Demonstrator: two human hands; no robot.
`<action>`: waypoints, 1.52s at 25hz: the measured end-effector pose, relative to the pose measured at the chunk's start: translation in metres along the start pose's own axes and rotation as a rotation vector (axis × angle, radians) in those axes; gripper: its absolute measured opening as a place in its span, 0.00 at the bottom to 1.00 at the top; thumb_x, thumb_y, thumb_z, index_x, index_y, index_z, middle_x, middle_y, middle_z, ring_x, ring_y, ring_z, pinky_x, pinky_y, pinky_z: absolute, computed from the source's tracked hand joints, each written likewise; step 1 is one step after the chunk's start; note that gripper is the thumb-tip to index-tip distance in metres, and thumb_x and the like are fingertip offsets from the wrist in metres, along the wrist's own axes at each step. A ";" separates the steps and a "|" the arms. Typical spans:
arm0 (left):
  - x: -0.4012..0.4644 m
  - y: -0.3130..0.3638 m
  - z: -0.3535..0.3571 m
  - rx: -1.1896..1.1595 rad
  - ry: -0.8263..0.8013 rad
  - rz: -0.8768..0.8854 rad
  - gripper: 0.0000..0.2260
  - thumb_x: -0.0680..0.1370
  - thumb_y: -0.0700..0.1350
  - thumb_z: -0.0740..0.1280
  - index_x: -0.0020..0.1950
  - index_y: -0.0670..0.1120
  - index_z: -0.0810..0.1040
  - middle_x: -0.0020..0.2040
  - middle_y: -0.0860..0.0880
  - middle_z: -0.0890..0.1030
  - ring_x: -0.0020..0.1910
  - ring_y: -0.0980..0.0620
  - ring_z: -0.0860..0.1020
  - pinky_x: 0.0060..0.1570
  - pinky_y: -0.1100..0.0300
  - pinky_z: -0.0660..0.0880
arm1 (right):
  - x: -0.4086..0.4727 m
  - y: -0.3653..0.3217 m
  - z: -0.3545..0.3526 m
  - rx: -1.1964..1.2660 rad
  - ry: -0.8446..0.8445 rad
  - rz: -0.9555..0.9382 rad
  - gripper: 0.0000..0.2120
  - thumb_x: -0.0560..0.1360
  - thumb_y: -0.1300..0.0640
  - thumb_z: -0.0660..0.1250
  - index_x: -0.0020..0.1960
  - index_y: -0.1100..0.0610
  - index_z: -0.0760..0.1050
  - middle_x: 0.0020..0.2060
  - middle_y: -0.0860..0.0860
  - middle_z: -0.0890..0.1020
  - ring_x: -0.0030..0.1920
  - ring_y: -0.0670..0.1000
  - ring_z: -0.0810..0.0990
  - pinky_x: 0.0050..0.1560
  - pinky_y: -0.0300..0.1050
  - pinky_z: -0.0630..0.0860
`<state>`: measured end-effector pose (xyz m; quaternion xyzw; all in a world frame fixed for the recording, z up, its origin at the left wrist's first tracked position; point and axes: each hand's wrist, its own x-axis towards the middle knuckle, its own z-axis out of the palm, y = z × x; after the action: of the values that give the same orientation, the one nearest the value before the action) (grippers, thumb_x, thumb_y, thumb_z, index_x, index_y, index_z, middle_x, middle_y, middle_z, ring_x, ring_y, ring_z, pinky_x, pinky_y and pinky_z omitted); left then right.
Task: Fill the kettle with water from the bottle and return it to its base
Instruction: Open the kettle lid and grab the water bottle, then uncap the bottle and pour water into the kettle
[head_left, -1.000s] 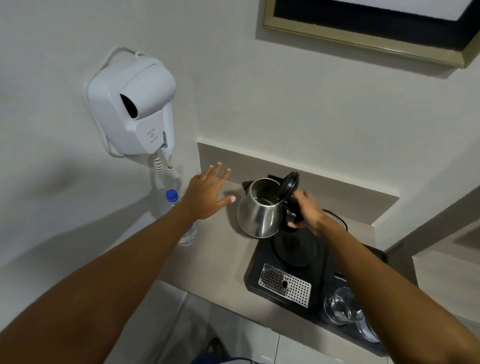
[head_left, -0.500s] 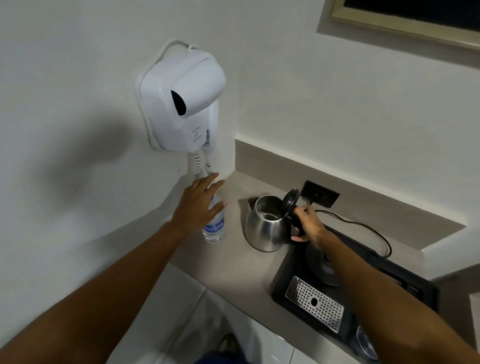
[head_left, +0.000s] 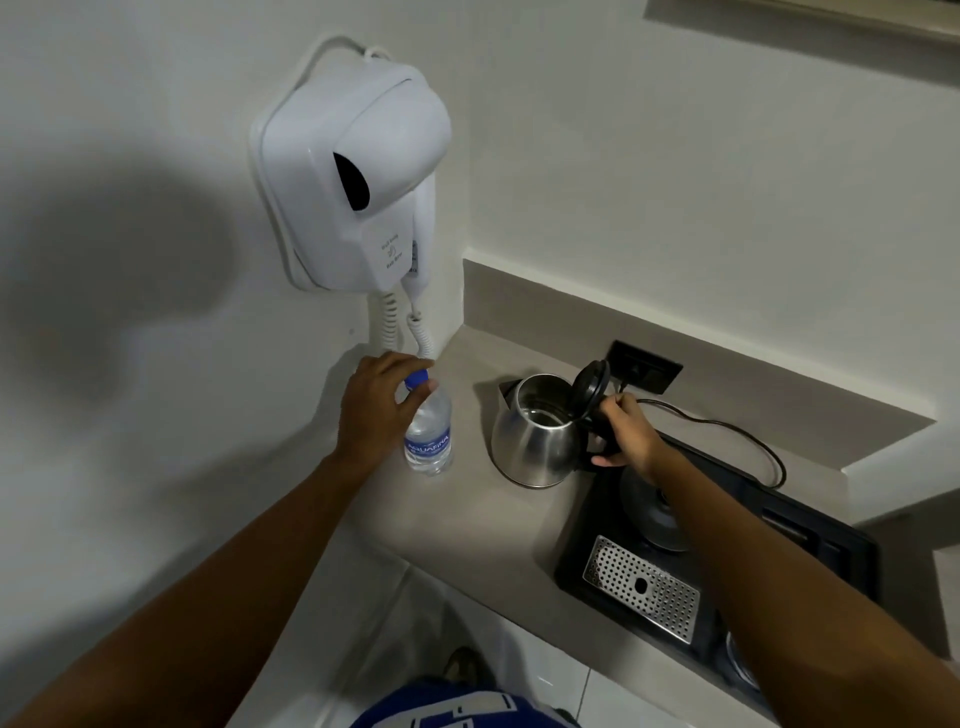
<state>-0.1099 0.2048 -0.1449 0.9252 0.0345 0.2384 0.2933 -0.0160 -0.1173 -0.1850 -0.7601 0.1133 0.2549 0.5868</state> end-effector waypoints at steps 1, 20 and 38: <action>0.002 0.000 -0.001 -0.001 0.078 -0.024 0.13 0.74 0.50 0.73 0.55 0.45 0.82 0.52 0.47 0.83 0.49 0.45 0.77 0.49 0.50 0.75 | 0.001 0.000 -0.001 0.003 -0.005 0.002 0.20 0.78 0.44 0.62 0.62 0.57 0.66 0.57 0.53 0.74 0.56 0.53 0.76 0.44 0.58 0.83; -0.145 -0.042 0.127 -0.164 -0.587 -0.055 0.24 0.70 0.48 0.76 0.64 0.42 0.79 0.67 0.43 0.76 0.62 0.42 0.75 0.65 0.45 0.71 | 0.001 -0.001 0.005 -0.083 0.000 0.067 0.29 0.64 0.27 0.64 0.56 0.46 0.67 0.58 0.49 0.74 0.55 0.52 0.77 0.36 0.51 0.83; -0.043 -0.060 0.083 -0.500 -0.035 -0.323 0.31 0.60 0.40 0.83 0.55 0.61 0.74 0.48 0.62 0.81 0.50 0.69 0.78 0.52 0.71 0.74 | -0.007 -0.002 0.012 -0.053 0.037 0.021 0.20 0.75 0.36 0.59 0.59 0.49 0.65 0.58 0.50 0.74 0.55 0.52 0.75 0.43 0.55 0.81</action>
<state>-0.1048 0.2022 -0.2554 0.8107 0.1164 0.1736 0.5469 -0.0241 -0.1059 -0.1820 -0.7789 0.1253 0.2498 0.5614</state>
